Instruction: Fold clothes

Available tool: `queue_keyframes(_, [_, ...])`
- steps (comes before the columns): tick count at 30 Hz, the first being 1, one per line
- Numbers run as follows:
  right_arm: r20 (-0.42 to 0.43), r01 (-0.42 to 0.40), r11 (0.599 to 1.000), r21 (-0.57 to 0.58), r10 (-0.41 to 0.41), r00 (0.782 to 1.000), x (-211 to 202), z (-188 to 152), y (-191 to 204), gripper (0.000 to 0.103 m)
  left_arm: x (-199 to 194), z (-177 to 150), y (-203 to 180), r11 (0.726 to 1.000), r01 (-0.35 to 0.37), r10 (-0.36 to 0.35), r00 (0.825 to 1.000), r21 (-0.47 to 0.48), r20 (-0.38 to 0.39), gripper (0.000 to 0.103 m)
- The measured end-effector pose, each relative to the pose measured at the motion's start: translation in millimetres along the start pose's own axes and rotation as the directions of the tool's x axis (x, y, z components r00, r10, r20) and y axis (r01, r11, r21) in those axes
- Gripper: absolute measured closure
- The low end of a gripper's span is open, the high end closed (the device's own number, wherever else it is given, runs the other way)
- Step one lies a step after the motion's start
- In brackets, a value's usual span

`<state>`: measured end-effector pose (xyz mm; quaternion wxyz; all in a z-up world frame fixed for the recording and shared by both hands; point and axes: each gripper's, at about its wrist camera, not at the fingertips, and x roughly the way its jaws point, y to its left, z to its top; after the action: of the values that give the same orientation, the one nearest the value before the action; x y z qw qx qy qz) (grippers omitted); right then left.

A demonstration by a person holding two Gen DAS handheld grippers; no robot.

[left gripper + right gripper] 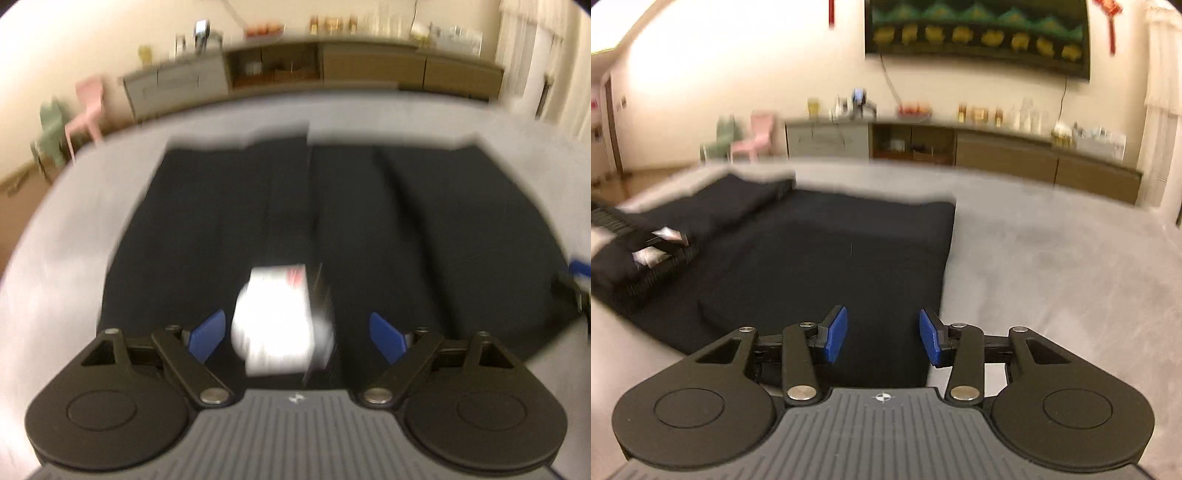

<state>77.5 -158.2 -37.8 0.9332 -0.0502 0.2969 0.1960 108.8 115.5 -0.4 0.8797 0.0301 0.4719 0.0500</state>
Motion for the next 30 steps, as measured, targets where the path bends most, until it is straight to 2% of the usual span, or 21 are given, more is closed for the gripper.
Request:
queue_keyframes(3, [-0.018, 0.009, 1.000, 0.021, -0.009, 1.000, -2.4, -0.4, 1.9, 0.057, -5.1, -36.5, -3.2, 0.998, 0.064, -0.065, 0.998, 0.022, 0.017, 0.007])
queue_keyframes(5, [-0.011, 0.013, 0.999, 0.052, -0.013, 1.000, -6.9, -0.4, -2.4, 0.055, -10.2, -47.9, -8.4, 0.996, 0.074, -0.075, 0.997, 0.046, 0.036, 0.004])
queue_keyframes(9, [0.013, 0.065, 0.996, 0.065, -0.066, 0.998, -6.3, -4.3, -9.5, 0.035, -8.4, -49.3, -13.5, 0.997, 0.070, -0.071, 0.996, 0.024, 0.045, 0.003])
queue_keyframes(11, [-0.002, 0.076, 0.993, 0.091, -0.076, 0.997, -2.1, -5.5, -19.0, 0.035, -10.5, -50.7, -22.8, 0.997, 0.075, -0.076, 0.997, 0.033, 0.031, 0.004])
queue_keyframes(13, [-0.015, 0.074, 0.988, 0.138, -0.072, 0.997, 1.7, -6.1, -29.8, 0.035, -17.6, -45.7, -31.9, 0.990, 0.096, -0.097, 0.995, 0.108, 0.004, 0.004])
queue_keyframes(15, [-0.020, 0.033, 0.978, 0.207, -0.030, 0.999, 1.9, -5.5, -41.4, 0.035, -29.3, -42.2, -38.5, 0.981, 0.103, -0.103, 0.995, 0.164, -0.012, 0.013])
queue_keyframes(17, [-0.023, -0.016, 0.970, 0.244, 0.022, 1.000, 2.6, -5.5, -46.6, 0.034, -52.4, -31.2, -34.3, 0.982, 0.123, -0.129, 0.991, 0.142, 0.030, 0.014])
queue_keyframes(19, [-0.030, -0.008, 0.978, 0.208, 0.015, 0.999, 7.2, -6.3, -41.6, 0.035, -72.1, -1.8, -31.2, 0.980, 0.169, -0.178, 0.980, 0.102, 0.088, 0.010])
queue_keyframes(20, [-0.031, 0.004, 0.984, 0.178, 0.001, 1.000, 9.2, -6.8, -37.4, 0.046, -77.1, 16.3, -38.0, 0.977, 0.188, -0.200, 0.973, 0.105, 0.113, 0.005])
queue_keyframes(21, [-0.026, 0.025, 0.990, 0.142, -0.021, 0.999, 10.0, -5.3, -31.6, 0.066, -81.7, 34.4, -45.1, 0.972, 0.207, -0.221, 0.966, 0.110, 0.137, 0.004])
queue_keyframes(22, [-0.020, 0.045, 0.993, 0.106, -0.043, 0.999, 10.8, -3.7, -25.8, 0.071, -77.4, 52.0, -59.7, 0.963, 0.228, -0.247, 0.960, 0.141, 0.132, 0.003])
queue_keyframes(23, [-0.011, 0.065, 0.995, 0.070, -0.065, 0.998, 11.2, -2.2, -19.9, 0.084, -72.7, 69.8, -74.4, 0.953, 0.248, -0.271, 0.954, 0.172, 0.125, 0.003])
queue_keyframes(25, [0.036, 0.097, 0.995, 0.003, -0.097, 0.995, 7.4, -0.3, -8.6, 0.089, -42.6, 110.3, -115.3, 0.942, 0.262, -0.281, 0.957, 0.212, 0.066, 0.003])
queue_keyframes(27, [0.090, 0.125, 0.989, -0.078, -0.118, 0.989, 1.3, -2.6, 6.0, 0.090, -8.2, 141.3, -158.0, 0.930, 0.276, -0.282, 0.959, 0.243, -0.009, 0.003])
queue_keyframes(29, [0.133, 0.140, 0.980, -0.140, -0.121, 0.984, -4.6, -7.0, 17.5, 0.091, 22.5, 153.8, -197.6, 0.903, 0.289, -0.276, 0.957, 0.318, -0.087, 0.003])
queue_keyframes(30, [0.145, 0.140, 0.977, -0.161, -0.117, 0.983, -6.4, -8.6, 20.9, 0.091, 40.2, 150.3, -217.2, 0.891, 0.270, -0.241, 0.963, 0.364, -0.124, 0.003])
